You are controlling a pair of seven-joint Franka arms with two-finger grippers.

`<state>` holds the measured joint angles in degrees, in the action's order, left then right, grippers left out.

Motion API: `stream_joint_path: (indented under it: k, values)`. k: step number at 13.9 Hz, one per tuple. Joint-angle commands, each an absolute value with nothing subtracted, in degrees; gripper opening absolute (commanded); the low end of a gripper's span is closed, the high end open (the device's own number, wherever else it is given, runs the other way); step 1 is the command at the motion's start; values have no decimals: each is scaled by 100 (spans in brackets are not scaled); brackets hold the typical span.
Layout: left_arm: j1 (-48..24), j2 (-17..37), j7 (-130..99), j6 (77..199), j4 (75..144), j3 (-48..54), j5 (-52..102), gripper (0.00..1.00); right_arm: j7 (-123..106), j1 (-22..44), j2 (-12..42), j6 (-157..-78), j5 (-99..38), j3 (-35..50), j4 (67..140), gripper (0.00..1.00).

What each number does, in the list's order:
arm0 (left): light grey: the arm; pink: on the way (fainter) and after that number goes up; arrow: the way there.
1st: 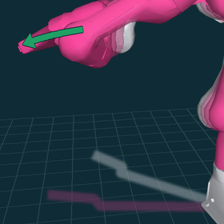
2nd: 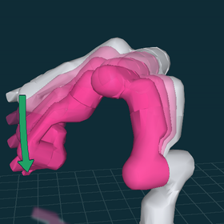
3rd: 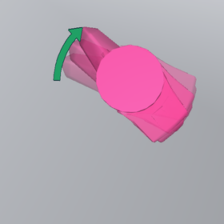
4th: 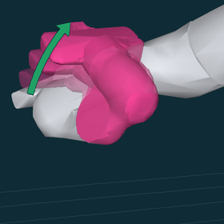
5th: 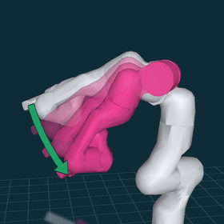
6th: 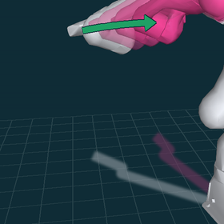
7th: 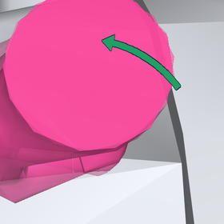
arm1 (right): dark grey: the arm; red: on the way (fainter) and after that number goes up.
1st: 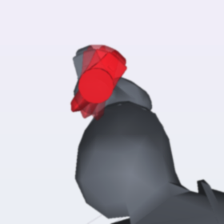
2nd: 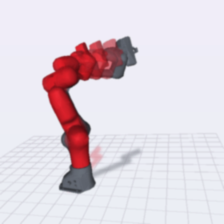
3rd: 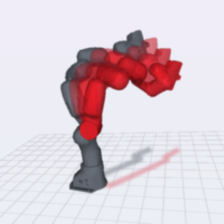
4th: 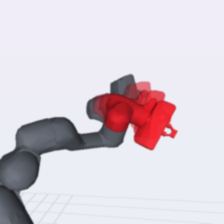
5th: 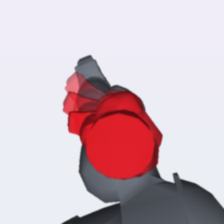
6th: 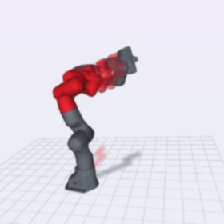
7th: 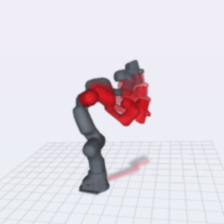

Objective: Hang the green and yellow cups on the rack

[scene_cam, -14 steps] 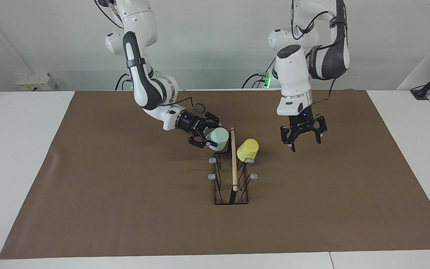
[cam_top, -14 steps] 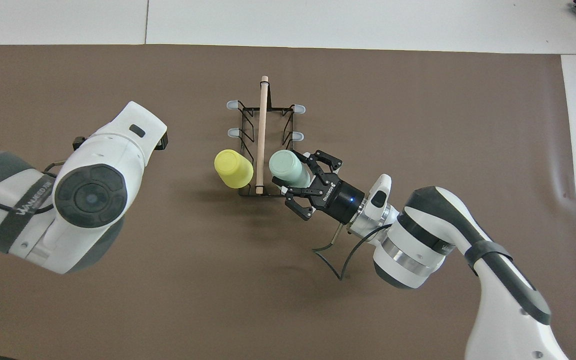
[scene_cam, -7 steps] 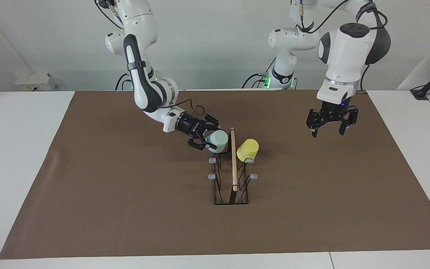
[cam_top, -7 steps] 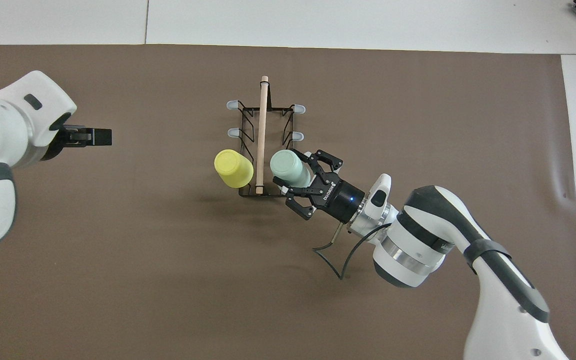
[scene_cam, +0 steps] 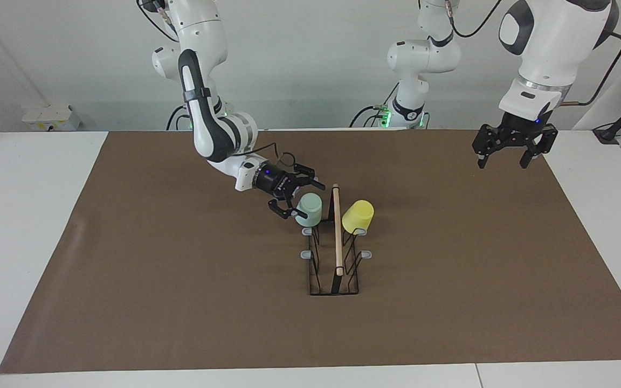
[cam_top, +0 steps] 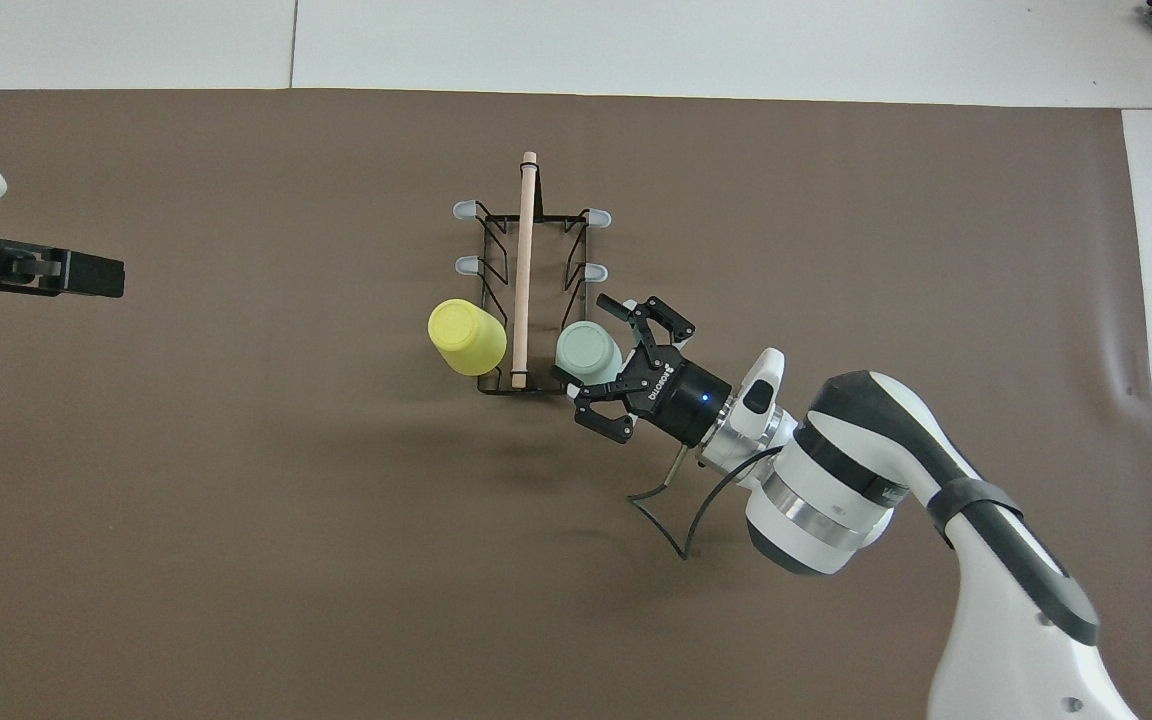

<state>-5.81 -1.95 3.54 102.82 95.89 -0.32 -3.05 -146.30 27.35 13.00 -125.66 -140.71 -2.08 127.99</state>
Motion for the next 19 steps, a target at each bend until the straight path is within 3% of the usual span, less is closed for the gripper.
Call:
stream_joint_path:
  k: [1,3,4,9,14,19]
  values:
    - [-607,-123,764,9932,9395,-176,-202,100,-14722,2733,1205,-13338,-14133,-167,12692,100]
    - [-545,-132,791,9818,9413,-167,-193,100,-14687,2742,1046,-14296,-13713,-132,12420,100]
    - [-528,-158,800,9713,9413,-167,-193,100,-14582,2742,1037,-14413,-13702,-27,12358,100]
    - [-492,-176,835,9475,9422,-167,-176,100,-14301,2725,993,-14554,-13711,79,12313,100]
    - [-492,-176,932,9352,9378,-316,96,100,-13695,2681,721,-15231,-13343,290,12059,100]
    - [-439,-176,879,9343,9378,-352,97,100,-13588,2295,651,-15293,-11597,281,11865,100]
